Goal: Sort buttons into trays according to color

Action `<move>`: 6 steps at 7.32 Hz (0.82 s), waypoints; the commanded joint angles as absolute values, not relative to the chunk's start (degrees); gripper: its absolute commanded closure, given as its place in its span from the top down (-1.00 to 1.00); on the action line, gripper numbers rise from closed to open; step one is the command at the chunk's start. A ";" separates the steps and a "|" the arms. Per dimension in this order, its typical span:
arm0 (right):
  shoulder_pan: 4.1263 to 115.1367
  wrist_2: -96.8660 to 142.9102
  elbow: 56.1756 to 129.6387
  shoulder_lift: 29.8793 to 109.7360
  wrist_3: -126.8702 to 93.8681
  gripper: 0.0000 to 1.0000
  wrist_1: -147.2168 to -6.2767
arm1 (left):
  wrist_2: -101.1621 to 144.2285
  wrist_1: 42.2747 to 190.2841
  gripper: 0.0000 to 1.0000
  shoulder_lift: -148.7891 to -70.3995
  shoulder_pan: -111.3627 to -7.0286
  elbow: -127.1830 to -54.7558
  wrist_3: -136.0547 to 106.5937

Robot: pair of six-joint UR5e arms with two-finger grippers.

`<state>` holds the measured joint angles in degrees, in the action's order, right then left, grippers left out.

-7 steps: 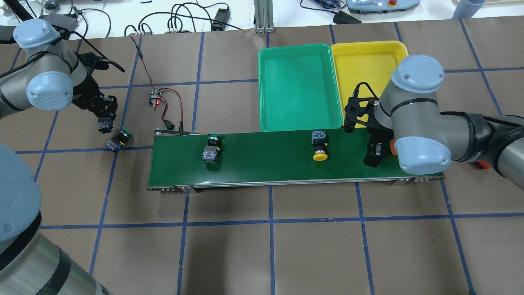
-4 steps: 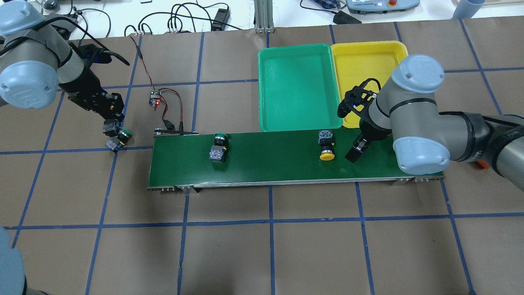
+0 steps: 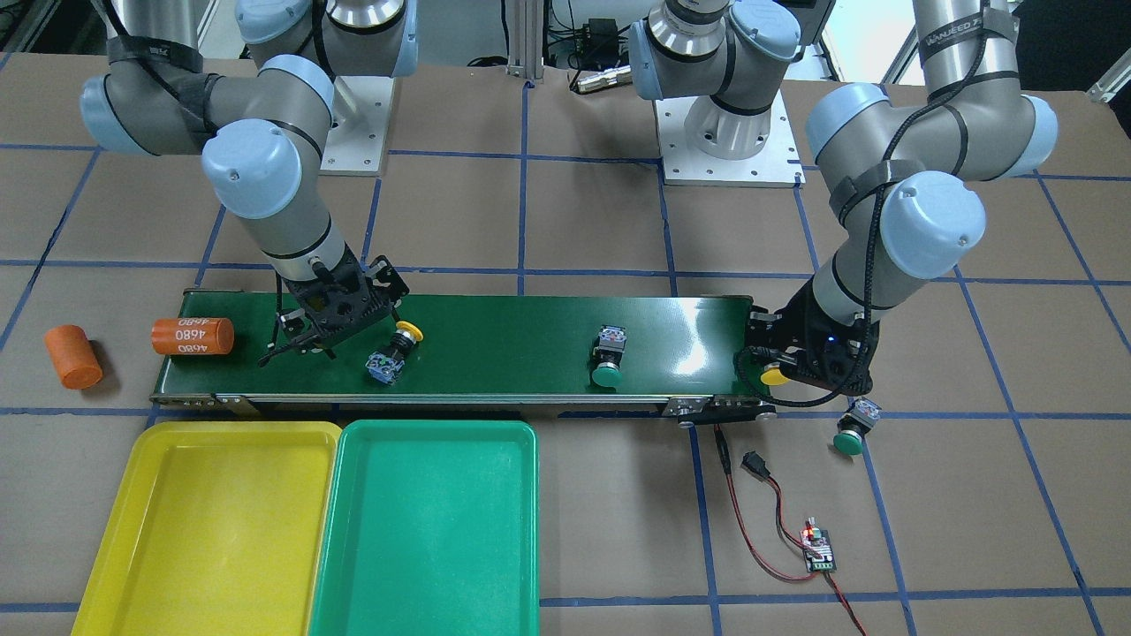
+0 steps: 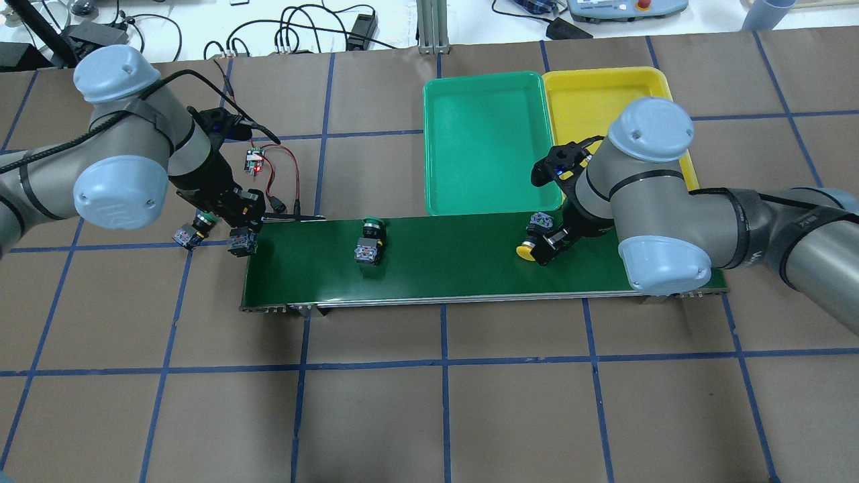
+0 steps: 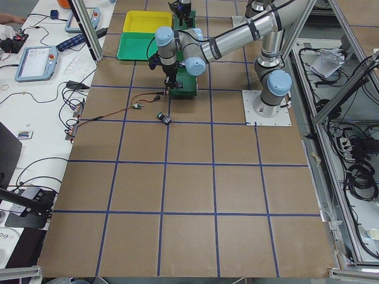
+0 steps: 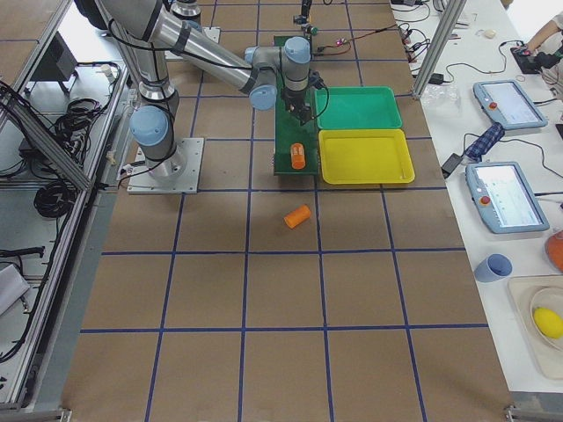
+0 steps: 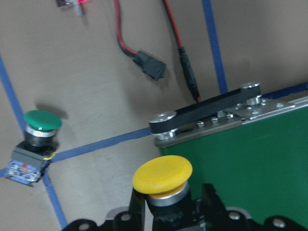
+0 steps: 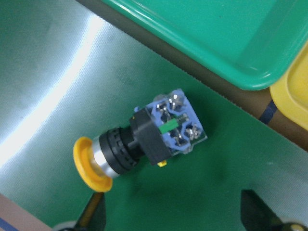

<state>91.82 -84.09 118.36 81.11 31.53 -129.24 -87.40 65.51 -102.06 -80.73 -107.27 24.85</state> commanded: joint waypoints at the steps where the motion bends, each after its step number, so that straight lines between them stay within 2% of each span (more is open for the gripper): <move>1: 92.11 -82.89 116.56 80.77 29.02 1.00 -128.68 | -87.19 64.86 -1.00 -102.47 -81.73 -108.98 24.70; 4: 92.11 -80.68 116.11 79.72 25.72 1.00 -128.58 | -87.19 62.51 -1.00 -104.14 -82.00 -108.81 25.66; 5: 92.11 -81.55 115.49 79.54 37.06 1.00 -128.24 | -87.10 62.40 -0.54 -103.89 -82.00 -108.90 25.58; 6: 92.02 -81.65 115.31 79.37 45.70 1.00 -127.97 | -84.58 63.36 0.64 -102.93 -82.00 -109.24 24.88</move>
